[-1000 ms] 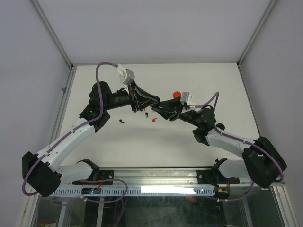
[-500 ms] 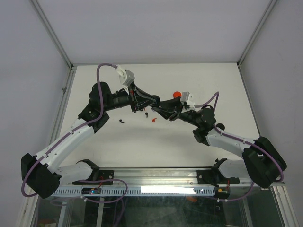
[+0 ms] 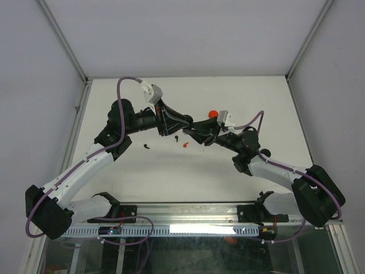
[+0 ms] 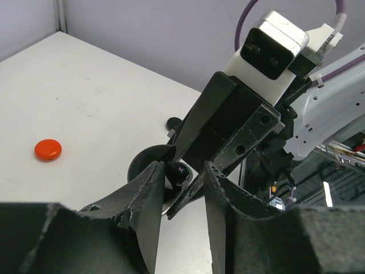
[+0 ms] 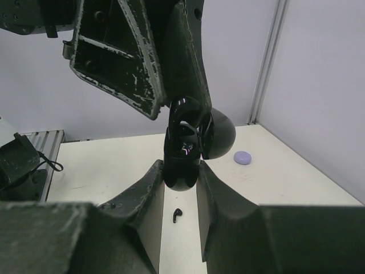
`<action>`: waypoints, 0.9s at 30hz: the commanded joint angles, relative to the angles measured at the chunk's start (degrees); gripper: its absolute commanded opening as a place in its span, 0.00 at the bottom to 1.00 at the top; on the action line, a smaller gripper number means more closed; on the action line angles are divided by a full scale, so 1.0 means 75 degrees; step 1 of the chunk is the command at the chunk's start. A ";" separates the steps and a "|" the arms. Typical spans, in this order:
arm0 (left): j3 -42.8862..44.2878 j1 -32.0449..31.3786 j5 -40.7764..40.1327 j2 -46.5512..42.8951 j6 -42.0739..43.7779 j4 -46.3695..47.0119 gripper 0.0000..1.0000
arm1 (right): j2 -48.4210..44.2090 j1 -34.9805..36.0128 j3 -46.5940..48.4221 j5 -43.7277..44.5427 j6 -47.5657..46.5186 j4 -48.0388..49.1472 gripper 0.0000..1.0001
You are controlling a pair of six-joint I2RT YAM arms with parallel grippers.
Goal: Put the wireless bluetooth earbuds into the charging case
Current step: Place the earbud in the charging case.
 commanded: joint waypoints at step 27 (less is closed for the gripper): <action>0.1104 -0.0060 -0.1339 -0.0085 -0.0486 -0.1946 0.57 | -0.0321 0.0068 0.0204 0.0318 -0.0452 -0.0347 0.00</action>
